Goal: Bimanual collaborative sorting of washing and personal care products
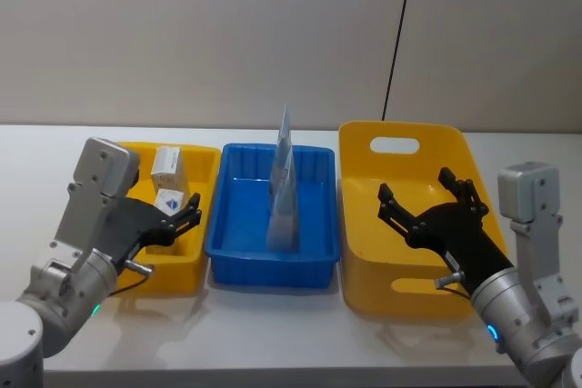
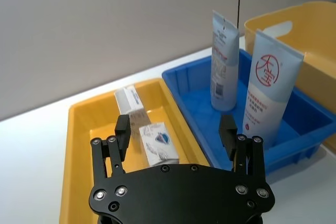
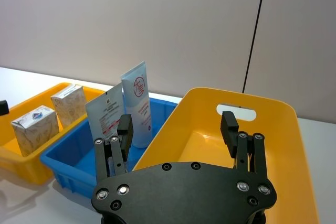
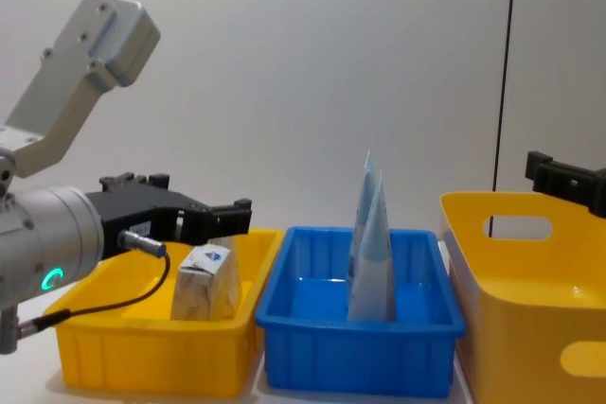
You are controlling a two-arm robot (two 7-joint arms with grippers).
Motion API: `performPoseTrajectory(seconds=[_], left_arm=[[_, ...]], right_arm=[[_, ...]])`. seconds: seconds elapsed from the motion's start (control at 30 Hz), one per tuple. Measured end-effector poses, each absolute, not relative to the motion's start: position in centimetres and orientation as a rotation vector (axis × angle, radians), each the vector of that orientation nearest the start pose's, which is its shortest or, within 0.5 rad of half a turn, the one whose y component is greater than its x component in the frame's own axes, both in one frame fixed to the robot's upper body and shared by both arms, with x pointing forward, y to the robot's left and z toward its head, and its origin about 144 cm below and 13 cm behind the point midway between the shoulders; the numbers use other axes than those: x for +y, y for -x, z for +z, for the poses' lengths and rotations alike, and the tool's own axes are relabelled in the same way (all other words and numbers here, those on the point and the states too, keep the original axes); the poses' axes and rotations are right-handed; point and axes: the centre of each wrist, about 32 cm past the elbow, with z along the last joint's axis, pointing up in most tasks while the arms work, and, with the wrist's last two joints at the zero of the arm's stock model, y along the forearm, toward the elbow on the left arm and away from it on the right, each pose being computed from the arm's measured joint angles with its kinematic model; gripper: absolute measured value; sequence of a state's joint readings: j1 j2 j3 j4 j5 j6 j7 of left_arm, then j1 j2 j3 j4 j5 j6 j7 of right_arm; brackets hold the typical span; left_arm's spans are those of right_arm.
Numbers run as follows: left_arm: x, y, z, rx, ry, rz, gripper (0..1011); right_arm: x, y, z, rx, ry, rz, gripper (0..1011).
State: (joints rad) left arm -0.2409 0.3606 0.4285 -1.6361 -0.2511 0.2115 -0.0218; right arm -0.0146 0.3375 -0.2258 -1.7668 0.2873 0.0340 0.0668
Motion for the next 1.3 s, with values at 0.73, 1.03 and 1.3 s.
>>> performPoseTrajectory(seconds=[0.73,1.03,1.3], left_arm=[[18.8,-50.5,121.4,-0.032,-0.387,1.128,1001],[18.2,-51.2,121.3,-0.058,-0.472,1.163,1001],[17.8,-51.9,121.0,-0.067,-0.499,1.203,1001]], right_arm=[[-23.7,-44.3,118.9,-0.075,-0.026,-1.230,1003],[-23.7,-44.3,118.9,-0.075,-0.026,-1.230,1003],[-23.7,-44.3,118.9,-0.075,-0.026,-1.230,1003]])
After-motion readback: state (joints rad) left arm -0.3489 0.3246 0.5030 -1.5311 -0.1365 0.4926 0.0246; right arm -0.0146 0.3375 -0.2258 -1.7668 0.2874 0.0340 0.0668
